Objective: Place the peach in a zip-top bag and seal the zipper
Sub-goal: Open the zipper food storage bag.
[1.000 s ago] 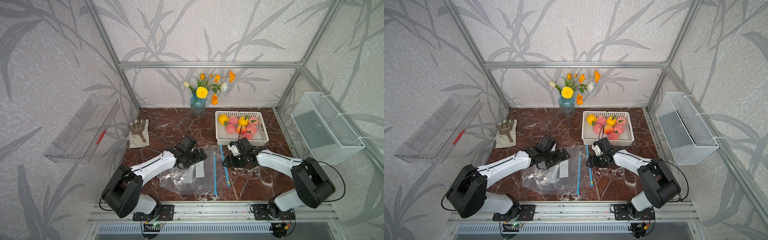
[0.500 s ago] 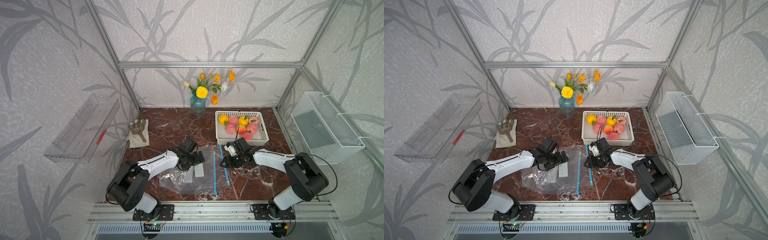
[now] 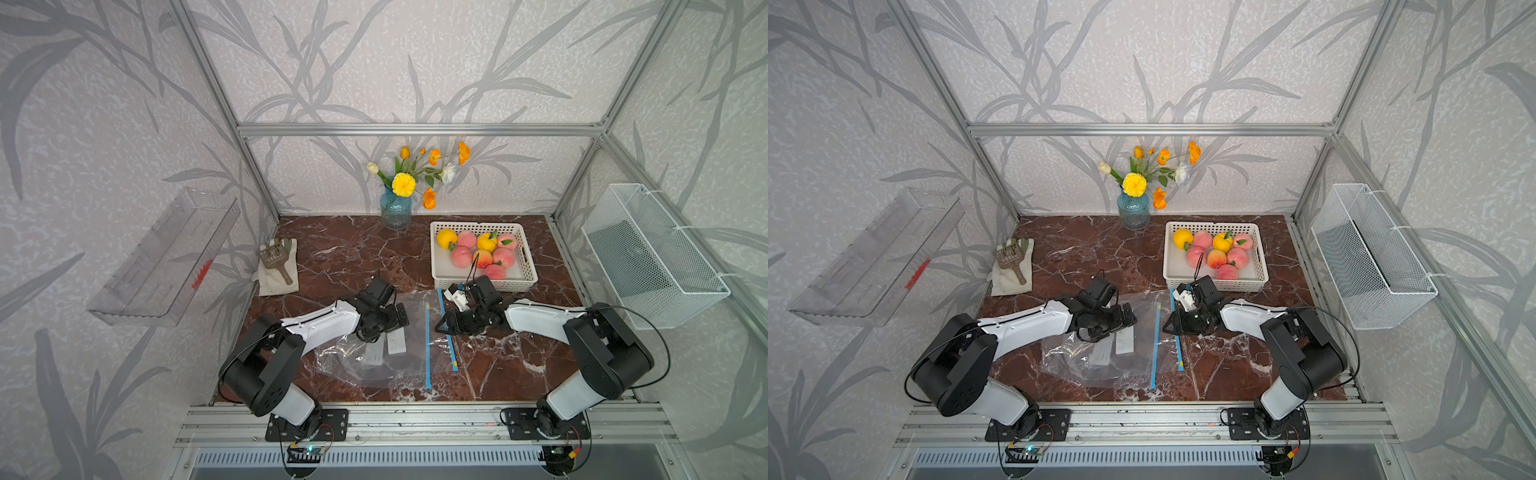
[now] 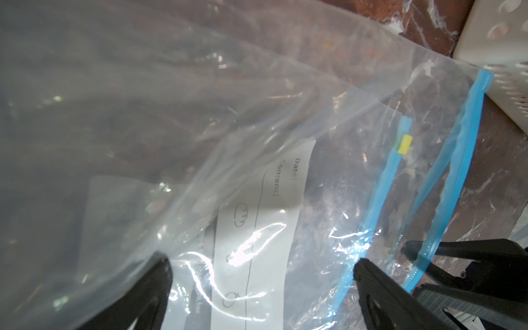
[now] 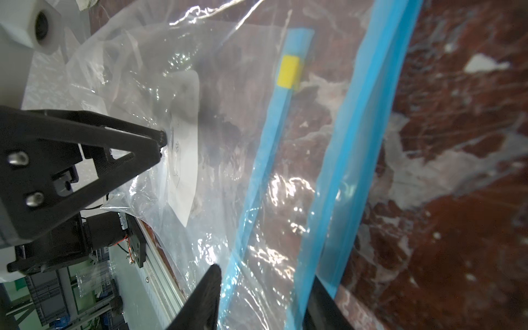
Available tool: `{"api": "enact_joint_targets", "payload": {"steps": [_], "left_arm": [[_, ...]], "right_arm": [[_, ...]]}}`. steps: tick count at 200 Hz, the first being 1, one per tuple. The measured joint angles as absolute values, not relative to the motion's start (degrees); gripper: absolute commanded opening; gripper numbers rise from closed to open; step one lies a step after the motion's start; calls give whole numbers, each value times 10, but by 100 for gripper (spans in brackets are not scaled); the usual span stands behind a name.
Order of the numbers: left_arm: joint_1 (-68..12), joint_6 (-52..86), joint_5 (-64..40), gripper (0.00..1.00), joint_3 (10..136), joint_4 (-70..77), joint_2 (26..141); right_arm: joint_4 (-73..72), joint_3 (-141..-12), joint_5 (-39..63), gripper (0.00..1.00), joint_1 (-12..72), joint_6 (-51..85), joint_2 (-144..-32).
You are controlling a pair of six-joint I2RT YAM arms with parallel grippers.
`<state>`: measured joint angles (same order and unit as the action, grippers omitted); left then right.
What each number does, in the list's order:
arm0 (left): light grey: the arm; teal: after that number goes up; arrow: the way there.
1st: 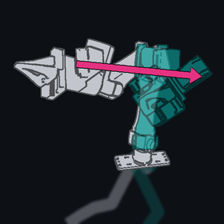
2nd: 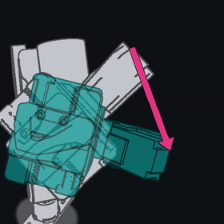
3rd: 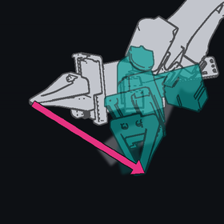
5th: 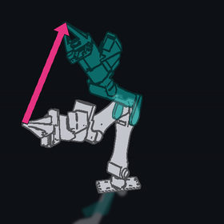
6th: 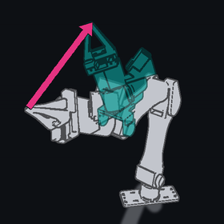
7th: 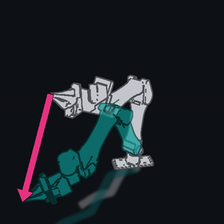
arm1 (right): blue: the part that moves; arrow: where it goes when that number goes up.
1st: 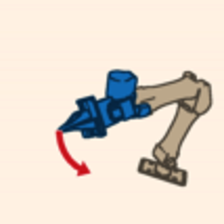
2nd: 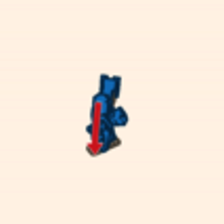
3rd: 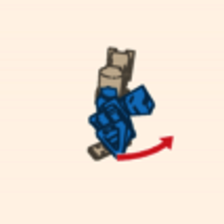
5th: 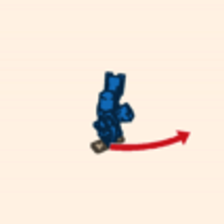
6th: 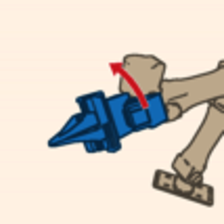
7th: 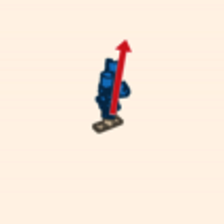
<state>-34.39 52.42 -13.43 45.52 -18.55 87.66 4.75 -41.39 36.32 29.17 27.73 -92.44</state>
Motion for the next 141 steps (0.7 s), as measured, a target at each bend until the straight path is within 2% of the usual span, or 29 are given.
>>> {"api": "enact_joint_targets", "payload": {"steps": [8, 65, 85, 96, 125, 141], "left_arm": [[-344, 524, -134, 99, 455, -184, 877], [-344, 511, -132, 99, 455, -176, 879], [-344, 509, -131, 99, 455, -175, 879], [-344, 507, -131, 99, 455, -175, 879], [-344, 499, -130, 99, 453, -175, 877], [-344, 496, -127, 99, 448, -175, 871]], "right_arm": [[41, -414, 363, 40, 292, 281, -930], [35, -466, 344, 40, 303, 291, -974], [28, -478, 336, 36, 308, 295, -974], [24, -481, 330, 33, 310, 296, -974], [22, -481, 310, 11, 315, 301, -974], [23, -481, 296, 6, 321, 303, -973]]}}
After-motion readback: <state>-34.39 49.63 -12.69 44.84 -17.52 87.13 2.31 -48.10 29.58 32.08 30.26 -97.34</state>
